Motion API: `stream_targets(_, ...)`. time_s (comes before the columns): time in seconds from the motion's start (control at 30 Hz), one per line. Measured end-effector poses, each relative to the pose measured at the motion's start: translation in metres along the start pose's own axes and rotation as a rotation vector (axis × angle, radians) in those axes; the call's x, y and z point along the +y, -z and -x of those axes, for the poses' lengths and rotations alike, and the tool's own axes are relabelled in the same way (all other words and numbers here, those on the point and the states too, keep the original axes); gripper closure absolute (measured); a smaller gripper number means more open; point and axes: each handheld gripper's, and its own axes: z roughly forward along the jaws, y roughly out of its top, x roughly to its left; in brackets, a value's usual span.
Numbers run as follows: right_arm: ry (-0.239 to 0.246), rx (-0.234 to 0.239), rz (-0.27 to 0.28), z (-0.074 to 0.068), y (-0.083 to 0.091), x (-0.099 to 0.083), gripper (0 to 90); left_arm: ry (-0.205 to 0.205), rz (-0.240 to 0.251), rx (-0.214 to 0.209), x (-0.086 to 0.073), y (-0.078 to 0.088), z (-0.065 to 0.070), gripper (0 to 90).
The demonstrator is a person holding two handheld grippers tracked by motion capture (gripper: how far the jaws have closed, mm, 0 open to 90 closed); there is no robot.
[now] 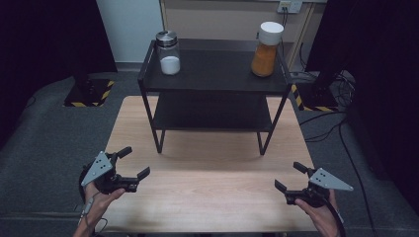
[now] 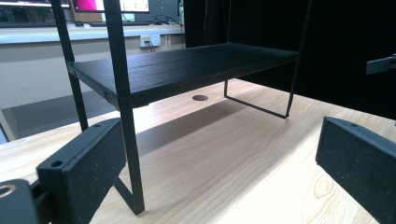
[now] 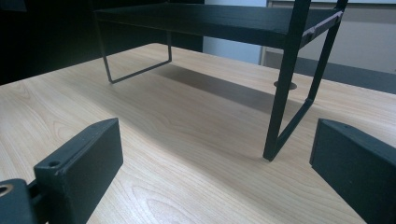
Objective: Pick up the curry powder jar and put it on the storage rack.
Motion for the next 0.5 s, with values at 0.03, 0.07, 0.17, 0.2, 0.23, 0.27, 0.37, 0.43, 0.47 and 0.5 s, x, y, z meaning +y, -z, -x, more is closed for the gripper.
stream_targets(0.03,0.0,0.0,0.0,0.0,0.0,0.0,3.0,0.0,0.0,0.0,0.0,0.0,0.0,0.6)
stream_targets(0.07,0.0,0.0,0.0,0.0,0.0,0.0,3.0,0.0,0.0,-0.001,0.0,0.0,-0.0001,0.6)
stream_targets(0.17,-0.001,0.001,-0.001,0.0,-0.0001,0.0001,3.0,0.0,-0.001,-0.001,0.0001,-0.0001,0.0001,0.6)
stream_targets(0.2,-0.001,0.001,-0.001,0.0,-0.0001,0.0001,3.0,0.0,0.0,-0.001,0.0001,-0.0002,0.0001,0.6)
stream_targets(0.23,-0.001,0.001,-0.001,0.0,-0.0001,0.0001,3.0,-0.001,0.0,-0.001,0.0001,-0.0002,0.0001,0.6)
stream_targets(0.27,0.0,0.001,-0.001,0.0,0.0,0.0001,3.0,-0.001,-0.002,-0.001,0.0002,-0.0003,0.0001,0.6)
stream_targets(0.37,0.0,0.001,0.0,0.0002,0.0001,0.0,3.0,-0.002,-0.002,-0.002,0.0002,-0.0005,0.0002,0.6)
stream_targets(0.43,0.0,0.001,0.0,0.0002,0.0,0.0,3.0,-0.004,-0.004,-0.002,0.0005,-0.0006,0.0001,0.6)
stream_targets(0.47,0.0,0.001,-0.001,0.0002,0.0,0.0,3.0,-0.004,-0.005,-0.001,0.0006,-0.0008,0.0001,0.6)
stream_targets(0.5,0.0,0.002,-0.001,0.0002,0.0,0.0,3.0,-0.005,-0.006,-0.002,0.0007,-0.0008,0.0001,0.6)
